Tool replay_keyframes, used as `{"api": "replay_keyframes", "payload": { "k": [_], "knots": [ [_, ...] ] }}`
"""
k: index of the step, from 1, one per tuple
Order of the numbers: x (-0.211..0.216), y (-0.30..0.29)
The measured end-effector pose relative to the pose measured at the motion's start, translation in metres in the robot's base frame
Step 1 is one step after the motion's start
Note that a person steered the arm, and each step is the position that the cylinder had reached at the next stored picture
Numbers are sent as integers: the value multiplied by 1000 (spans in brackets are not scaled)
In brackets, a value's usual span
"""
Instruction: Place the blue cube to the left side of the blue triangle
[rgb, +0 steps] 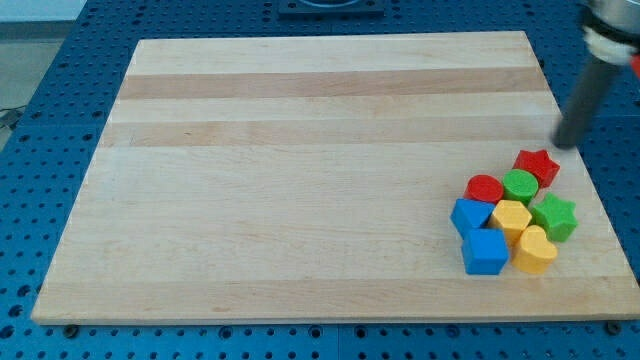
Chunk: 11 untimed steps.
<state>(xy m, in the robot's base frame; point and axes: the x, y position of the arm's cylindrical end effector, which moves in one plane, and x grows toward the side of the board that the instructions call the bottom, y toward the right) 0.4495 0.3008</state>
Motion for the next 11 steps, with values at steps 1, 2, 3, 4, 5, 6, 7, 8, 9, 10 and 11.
{"api": "replay_keyframes", "payload": {
  "k": [1,2,3,4,5,6,7,8,9,10,11],
  "knots": [
    [50,20],
    [54,20],
    [108,20],
    [108,20],
    [165,-20],
    [168,-24],
    [168,-52],
    [168,-101],
    [168,-101],
    [152,-120],
    [102,-175]
  ]
}}
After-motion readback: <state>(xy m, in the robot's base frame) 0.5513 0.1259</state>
